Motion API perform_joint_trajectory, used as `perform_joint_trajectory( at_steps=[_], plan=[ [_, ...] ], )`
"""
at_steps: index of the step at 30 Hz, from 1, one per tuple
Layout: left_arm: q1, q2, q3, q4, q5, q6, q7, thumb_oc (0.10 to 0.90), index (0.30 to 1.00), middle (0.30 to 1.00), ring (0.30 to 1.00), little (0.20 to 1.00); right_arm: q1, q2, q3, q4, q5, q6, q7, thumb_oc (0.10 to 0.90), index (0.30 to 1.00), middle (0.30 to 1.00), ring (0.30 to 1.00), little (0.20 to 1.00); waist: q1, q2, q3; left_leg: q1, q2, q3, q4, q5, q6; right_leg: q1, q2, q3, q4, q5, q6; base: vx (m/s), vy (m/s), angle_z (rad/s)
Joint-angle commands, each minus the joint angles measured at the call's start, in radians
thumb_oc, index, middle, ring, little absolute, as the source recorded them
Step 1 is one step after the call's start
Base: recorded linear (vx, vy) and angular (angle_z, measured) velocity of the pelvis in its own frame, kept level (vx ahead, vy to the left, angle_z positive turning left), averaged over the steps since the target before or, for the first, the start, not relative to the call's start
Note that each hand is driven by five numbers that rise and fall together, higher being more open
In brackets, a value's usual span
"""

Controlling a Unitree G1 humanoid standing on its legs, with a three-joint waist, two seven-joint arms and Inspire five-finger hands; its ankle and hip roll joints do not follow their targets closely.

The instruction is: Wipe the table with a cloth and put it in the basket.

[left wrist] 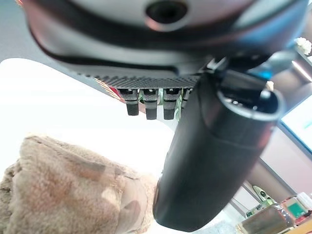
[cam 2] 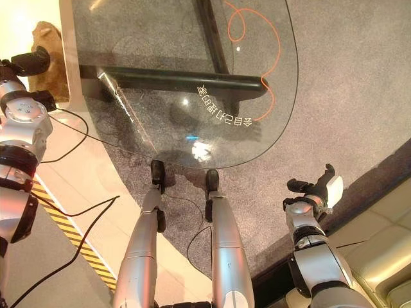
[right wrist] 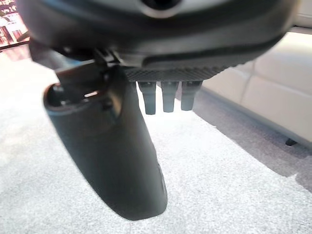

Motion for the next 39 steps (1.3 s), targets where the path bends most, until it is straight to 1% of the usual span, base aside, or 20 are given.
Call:
perform_joint_trajectory(
  at_steps=[1,3,5,6,9,13,14,15,17,19,20,22,24,26,29,31,33,35,37,39],
  plan=[
    [-0.124,0.111,0.038,0.049,0.054,-0.072,0.092,0.8,0.9,0.9,0.9,0.9,0.069,-0.051,-0.006,-0.002,-0.015,-0.015,-0.045,0.8,0.9,0.9,0.9,0.9,0.009,-0.031,-0.027,0.053,-0.071,0.073,0.18,-0.234,0.079,0.063,0.084,0.068,-0.241,0.132,0.037,0.0,0.0,0.0],
    [-0.127,0.111,0.039,0.052,0.056,-0.076,0.098,0.8,0.9,0.9,0.9,0.9,0.065,-0.05,-0.003,-0.003,-0.014,-0.014,-0.046,0.8,0.9,0.9,0.9,0.9,0.008,-0.031,-0.027,0.048,-0.072,0.074,0.176,-0.225,0.08,0.058,0.084,0.069,-0.245,0.141,0.036,0.0,0.0,0.0],
    [-0.124,0.108,0.04,0.053,0.059,-0.075,0.103,0.8,0.9,0.9,0.9,0.9,0.067,-0.05,-0.001,-0.005,-0.013,-0.012,-0.047,0.8,0.9,0.9,0.9,0.9,0.008,-0.03,-0.027,0.053,-0.071,0.073,0.179,-0.233,0.08,0.062,0.085,0.069,-0.241,0.131,0.035,0.0,0.0,0.0],
    [-0.125,0.11,0.04,0.05,0.057,-0.078,0.108,0.8,0.9,0.9,0.9,0.9,0.065,-0.049,0.001,-0.007,-0.013,-0.012,-0.049,0.8,0.9,0.9,0.9,0.9,0.007,-0.03,-0.027,0.049,-0.072,0.074,0.175,-0.224,0.08,0.059,0.085,0.069,-0.244,0.139,0.035,0.0,0.0,0.0],
    [-0.122,0.11,0.041,0.053,0.054,-0.079,0.103,0.8,0.9,0.9,0.9,0.9,0.071,-0.045,0.003,-0.009,-0.011,-0.014,-0.051,0.8,0.9,0.9,0.9,0.9,0.008,-0.03,-0.027,0.056,-0.071,0.073,0.179,-0.233,0.08,0.065,0.086,0.069,-0.238,0.13,0.034,0.0,0.0,0.0],
    [-0.122,0.113,0.044,0.049,0.031,-0.087,0.096,0.8,0.9,0.9,0.9,0.9,0.074,-0.04,0.0,-0.008,-0.014,-0.019,-0.046,0.8,0.9,0.9,0.9,0.9,0.009,-0.031,-0.027,0.062,-0.071,0.073,0.169,-0.225,0.081,0.071,0.086,0.07,-0.244,0.137,0.034,-0.01,-0.016,0.0],
    [-0.116,0.111,0.046,0.047,0.028,-0.093,0.094,0.8,0.9,0.9,0.9,0.9,0.077,-0.036,-0.001,-0.008,-0.017,-0.019,-0.048,0.8,0.9,0.9,0.9,0.9,0.01,-0.031,-0.027,0.072,-0.071,0.071,0.17,-0.234,0.081,0.078,0.088,0.071,-0.241,0.129,0.035,-0.03,-0.041,0.0],
    [-0.113,0.114,0.051,0.043,0.021,-0.112,0.088,0.8,0.9,0.9,0.9,0.9,0.077,-0.035,-0.001,-0.008,-0.017,-0.019,-0.047,0.8,0.9,0.9,0.9,0.9,0.009,-0.031,-0.027,0.074,-0.071,0.071,0.164,-0.226,0.08,0.079,0.089,0.074,-0.244,0.136,0.034,0.01,-0.037,0.01],
    [-0.104,0.114,0.058,0.027,0.009,-0.127,0.081,0.8,0.9,0.9,0.9,0.9,0.085,-0.029,-0.002,-0.008,-0.02,-0.019,-0.047,0.8,0.9,0.9,0.9,0.9,0.01,-0.03,-0.027,0.097,-0.069,0.071,0.157,-0.233,0.08,0.098,0.093,0.077,-0.244,0.13,0.036,-0.01,-0.044,0.02],
    [-0.09,0.116,0.078,0.003,-0.048,-0.185,0.076,0.8,0.9,0.9,0.9,0.9,0.097,-0.023,-0.01,-0.009,-0.017,-0.016,-0.048,0.8,0.9,0.9,0.9,0.9,0.011,-0.03,-0.027,0.128,-0.069,0.072,0.129,-0.219,0.077,0.125,0.093,0.079,-0.264,0.142,0.041,-0.03,-0.082,0.01],
    [-0.066,0.119,0.101,-0.022,-0.09,-0.227,0.07,0.8,0.9,0.9,0.9,0.9,0.113,-0.016,-0.018,-0.007,-0.021,-0.012,-0.046,0.8,0.9,0.9,0.9,0.9,0.015,-0.028,-0.027,0.168,-0.07,0.071,0.103,-0.218,0.074,0.162,0.092,0.077,-0.28,0.142,0.048,-0.02,-0.089,0.01],
    [-0.044,0.119,0.121,-0.039,-0.123,-0.26,0.068,0.8,0.9,0.9,0.9,0.9,0.122,-0.011,-0.026,-0.006,-0.021,-0.012,-0.046,0.8,0.9,0.9,0.9,0.9,0.017,-0.028,-0.027,0.19,-0.07,0.072,0.077,-0.202,0.07,0.182,0.088,0.076,-0.301,0.158,0.054,-0.02,-0.069,0.0],
    [0.01,0.126,0.176,-0.071,-0.161,-0.301,0.038,0.8,0.9,0.9,0.9,0.9,0.149,-0.007,-0.048,0.0,-0.024,-0.007,-0.036,0.8,0.9,0.9,0.9,0.9,0.03,-0.024,-0.027,0.263,-0.066,0.072,0.026,-0.189,0.064,0.25,0.078,0.067,-0.336,0.164,0.065,0.01,-0.088,-0.04],
    [0.055,0.13,0.209,-0.095,-0.173,-0.32,0.028,0.8,0.9,0.9,0.9,0.9,0.166,-0.009,-0.058,0.003,-0.023,0.003,-0.024,0.8,0.9,0.9,0.9,0.9,0.037,-0.017,-0.029,0.319,-0.065,0.071,-0.019,-0.174,0.059,0.305,0.07,0.062,-0.373,0.172,0.071,0.01,-0.071,-0.11],
    [0.166,0.131,0.265,-0.137,-0.206,-0.324,-0.043,0.8,0.9,0.9,0.9,0.9,0.216,-0.018,-0.088,0.016,-0.043,0.023,0.017,0.8,0.9,0.9,0.9,0.9,0.054,-0.005,-0.081,0.399,-0.067,0.064,-0.091,-0.161,0.049,0.386,0.055,0.056,-0.432,0.177,0.079,0.04,-0.072,-0.12],
    [0.26,0.125,0.303,-0.173,-0.196,-0.314,-0.099,0.8,0.9,0.9,0.9,0.9,0.271,-0.011,-0.112,0.021,-0.053,0.022,0.043,0.8,0.9,0.9,0.9,0.9,0.07,0.002,-0.124,0.452,-0.072,0.059,-0.131,-0.158,0.048,0.443,0.041,0.046,-0.467,0.179,0.086,0.06,-0.107,-0.03],
    [0.347,0.113,0.344,-0.199,-0.209,-0.307,-0.143,0.8,0.9,0.9,0.9,0.9,0.317,-0.003,-0.13,0.02,-0.061,0.022,0.068,0.8,0.9,0.9,0.9,0.9,0.079,0.004,-0.153,0.494,-0.073,0.056,-0.162,-0.158,0.048,0.488,0.031,0.04,-0.495,0.18,0.092,0.05,-0.085,0.05],
    [0.451,0.091,0.393,-0.219,-0.232,-0.301,-0.198,0.8,0.9,0.9,0.9,0.9,0.364,0.01,-0.142,0.023,-0.08,0.017,0.094,0.8,0.9,0.9,0.9,0.9,0.091,0.007,-0.186,0.541,-0.074,0.054,-0.196,-0.16,0.047,0.54,0.019,0.035,-0.523,0.178,0.097,0.05,-0.058,0.07],
    [0.561,0.057,0.444,-0.238,-0.237,-0.278,-0.247,0.8,0.9,0.9,0.9,0.9,0.41,0.025,-0.156,0.025,-0.11,0.019,0.117,0.8,0.9,0.9,0.9,0.9,0.102,0.01,-0.224,0.592,-0.077,0.047,-0.229,-0.16,0.048,0.601,0.012,0.03,-0.558,0.178,0.102,0.06,-0.038,0.07],
    [0.642,0.022,0.479,-0.242,-0.257,-0.255,-0.297,0.8,0.9,0.9,0.9,0.9,0.439,0.038,-0.159,0.023,-0.123,0.036,0.134,0.8,0.9,0.9,0.9,0.9,0.108,0.012,-0.252,0.633,-0.079,0.041,-0.255,-0.158,0.047,0.651,0.008,0.024,-0.586,0.18,0.105,0.09,-0.025,0.11]
  ],
)
